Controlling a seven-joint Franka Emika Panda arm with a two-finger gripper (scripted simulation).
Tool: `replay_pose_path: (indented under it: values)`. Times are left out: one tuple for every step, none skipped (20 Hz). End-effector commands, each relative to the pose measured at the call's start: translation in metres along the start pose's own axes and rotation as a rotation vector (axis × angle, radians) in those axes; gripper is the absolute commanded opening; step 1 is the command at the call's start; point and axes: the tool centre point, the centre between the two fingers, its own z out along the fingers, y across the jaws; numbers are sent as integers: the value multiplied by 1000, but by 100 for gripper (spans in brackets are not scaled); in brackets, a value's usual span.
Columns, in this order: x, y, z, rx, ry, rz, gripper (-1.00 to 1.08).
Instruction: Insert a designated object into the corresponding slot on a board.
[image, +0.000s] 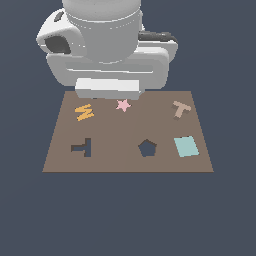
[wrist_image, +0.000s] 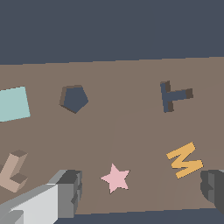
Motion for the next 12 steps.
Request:
replay_pose_path:
  values:
    - [0, 0, 0, 0, 0, 0, 100]
    - [0, 0, 0, 0, 0, 0, 100]
    - [0, -1, 0, 0, 0, 2, 100]
    - [-1, -1, 1, 0, 0, 3, 100]
    - [-2, -3, 2, 0, 0, 6, 100]
    - [-2, -4, 3, 0, 0, 10, 100]
    - [-4, -6, 4, 0, 0, 14, 100]
    - [-5, -8, 5, 0, 0, 19, 100]
    - [-6, -10, 7, 0, 0, 25, 100]
    - [-8, -13, 9, 1, 0, 32, 100]
    - [-10, -16, 11, 1, 0, 39, 100]
    - [-12, -20, 13, 1, 0, 47, 100]
